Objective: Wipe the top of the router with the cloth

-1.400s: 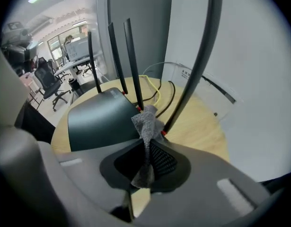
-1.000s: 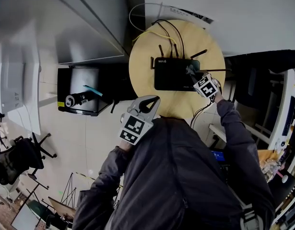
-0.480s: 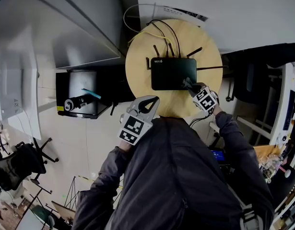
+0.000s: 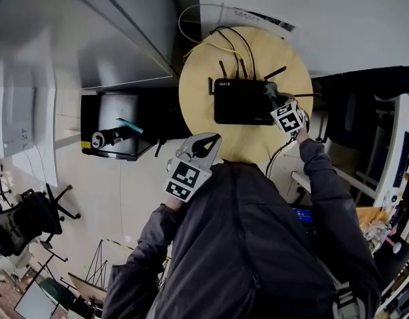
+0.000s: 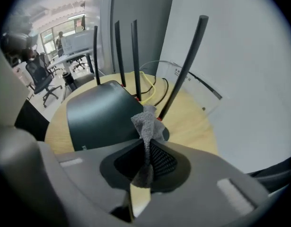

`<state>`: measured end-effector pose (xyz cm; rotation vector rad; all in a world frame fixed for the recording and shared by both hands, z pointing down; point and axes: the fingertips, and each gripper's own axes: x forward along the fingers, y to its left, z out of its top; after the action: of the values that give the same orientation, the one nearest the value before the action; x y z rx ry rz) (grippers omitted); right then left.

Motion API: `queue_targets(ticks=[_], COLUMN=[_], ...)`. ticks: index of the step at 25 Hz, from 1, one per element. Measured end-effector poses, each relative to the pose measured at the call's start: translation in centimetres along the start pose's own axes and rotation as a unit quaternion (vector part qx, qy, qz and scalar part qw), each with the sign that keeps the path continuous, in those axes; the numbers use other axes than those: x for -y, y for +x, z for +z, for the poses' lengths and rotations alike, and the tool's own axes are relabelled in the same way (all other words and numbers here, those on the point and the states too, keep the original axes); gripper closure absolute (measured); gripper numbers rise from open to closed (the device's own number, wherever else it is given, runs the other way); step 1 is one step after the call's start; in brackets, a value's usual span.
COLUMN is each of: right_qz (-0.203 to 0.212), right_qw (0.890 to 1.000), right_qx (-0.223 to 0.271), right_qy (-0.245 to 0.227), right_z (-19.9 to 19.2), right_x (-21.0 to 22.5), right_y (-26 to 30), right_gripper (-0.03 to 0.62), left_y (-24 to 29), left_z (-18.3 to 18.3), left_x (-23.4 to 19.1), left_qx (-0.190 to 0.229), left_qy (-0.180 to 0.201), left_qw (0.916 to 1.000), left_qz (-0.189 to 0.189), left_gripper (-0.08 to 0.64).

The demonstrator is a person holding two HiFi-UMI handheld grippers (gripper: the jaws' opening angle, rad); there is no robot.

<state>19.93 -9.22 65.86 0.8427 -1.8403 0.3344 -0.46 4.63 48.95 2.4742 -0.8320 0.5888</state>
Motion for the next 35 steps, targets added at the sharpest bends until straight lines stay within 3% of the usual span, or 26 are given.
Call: queue_targets(ticks=[4, 10, 21, 26, 29, 31, 35], right_qz=[-0.014, 0.025, 0.053, 0.058, 0.044, 0.062, 0.146], right_qw=[0.999, 0.999, 0.998, 0.998, 0.998, 0.997, 0.987], right_qx=[-0.028, -0.033, -0.027, -0.038, -0.023, 0.017, 0.062], right_qy=[-0.017, -0.022, -0.015, -0.012, -0.037, -0.043, -0.010], right_z=[-0.3, -2.0, -6.1, -6.3, -4.7, -2.5, 0.9], right_x=[1.0, -0.9, -6.3, -6.5, -7.3, -10.0, -17.6], right_y=[1.3, 0.2, -2.9, -2.8, -3.9, -4.8, -4.7], right_gripper=[0.563, 0.563, 0.563, 0.563, 0.563, 0.563, 0.563], left_y=[-0.4, -0.4, 0.3, 0.1, -0.1, -0.4, -1.2], left_z=[0.0, -0.4, 0.0, -0.3, -0.3, -0.5, -1.1], left_x=[-0.1, -0.2, 0.5, 0.7, 0.9, 0.7, 0.7], left_qx=[0.002, 0.002, -0.003, -0.007, -0.008, -0.009, -0.012], left_qy=[-0.002, -0.006, 0.006, 0.011, 0.016, 0.016, 0.017], left_qw=[1.0000, 1.0000, 0.9999, 0.9997, 0.9995, 0.9995, 0.9994], left_qz=[0.008, 0.006, -0.013, -0.021, -0.026, -0.026, -0.026], left_gripper=[0.560, 0.560, 0.560, 0.560, 0.560, 0.560, 0.560])
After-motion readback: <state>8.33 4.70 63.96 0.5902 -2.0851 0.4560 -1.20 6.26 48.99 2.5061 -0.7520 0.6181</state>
